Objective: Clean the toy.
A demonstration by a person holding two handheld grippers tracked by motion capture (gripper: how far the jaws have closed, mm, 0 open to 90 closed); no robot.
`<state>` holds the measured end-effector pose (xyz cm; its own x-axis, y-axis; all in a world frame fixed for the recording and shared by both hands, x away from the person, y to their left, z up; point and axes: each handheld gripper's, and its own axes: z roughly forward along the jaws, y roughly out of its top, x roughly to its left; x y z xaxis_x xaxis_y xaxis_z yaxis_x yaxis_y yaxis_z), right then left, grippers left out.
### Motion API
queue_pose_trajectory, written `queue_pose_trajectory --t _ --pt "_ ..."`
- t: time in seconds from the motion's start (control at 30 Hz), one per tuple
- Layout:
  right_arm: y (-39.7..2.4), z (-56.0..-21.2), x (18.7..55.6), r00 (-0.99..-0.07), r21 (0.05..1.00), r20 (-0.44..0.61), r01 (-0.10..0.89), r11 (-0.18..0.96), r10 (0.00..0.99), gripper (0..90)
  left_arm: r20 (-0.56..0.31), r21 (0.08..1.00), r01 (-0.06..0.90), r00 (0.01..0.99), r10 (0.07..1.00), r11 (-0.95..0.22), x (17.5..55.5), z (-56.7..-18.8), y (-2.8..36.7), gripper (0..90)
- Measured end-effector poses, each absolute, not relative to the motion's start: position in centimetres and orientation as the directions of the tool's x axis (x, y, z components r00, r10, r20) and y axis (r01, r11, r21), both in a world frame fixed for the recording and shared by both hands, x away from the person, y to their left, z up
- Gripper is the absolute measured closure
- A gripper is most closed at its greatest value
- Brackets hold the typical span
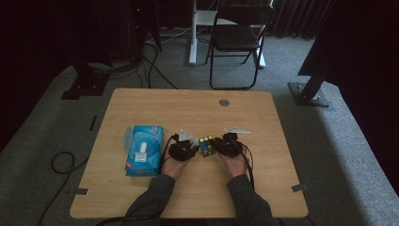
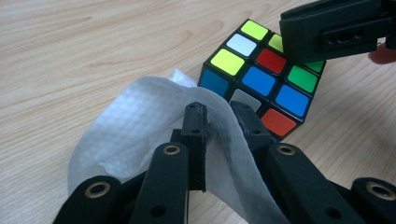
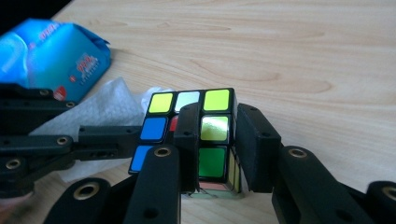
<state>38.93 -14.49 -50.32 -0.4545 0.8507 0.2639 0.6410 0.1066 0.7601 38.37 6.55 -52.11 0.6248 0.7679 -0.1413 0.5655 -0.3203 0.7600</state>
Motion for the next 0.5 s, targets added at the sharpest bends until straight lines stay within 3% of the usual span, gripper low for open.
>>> queue_pose_trajectory --t 0.17,0.23,0.43,0.5 --pt "-13.8 -49.9 38.6 -0.475 0.779 0.138 0.594 0.201 0.869 68.7 -0.141 0.758 0.566 0.628 0.766 -0.324 38.4 -52.2 6.3 77.1" --pt "-13.1 -49.7 38.2 -0.474 0.785 0.031 0.557 0.272 0.88 64.2 -0.14 0.755 0.567 0.63 0.764 -0.33 38.4 -52.3 6.2 77.1" --pt "-12.2 -49.5 37.7 -0.5 0.779 -0.075 0.511 0.364 0.863 74.9 -0.138 0.754 0.568 0.629 0.765 -0.331 38.4 -52.4 6.2 77.0" --pt "-11.7 -49.4 37.5 -0.504 0.768 -0.128 0.495 0.407 0.854 82.2 -0.14 0.755 0.569 0.627 0.767 -0.327 38.4 -52.4 6.2 77.0"
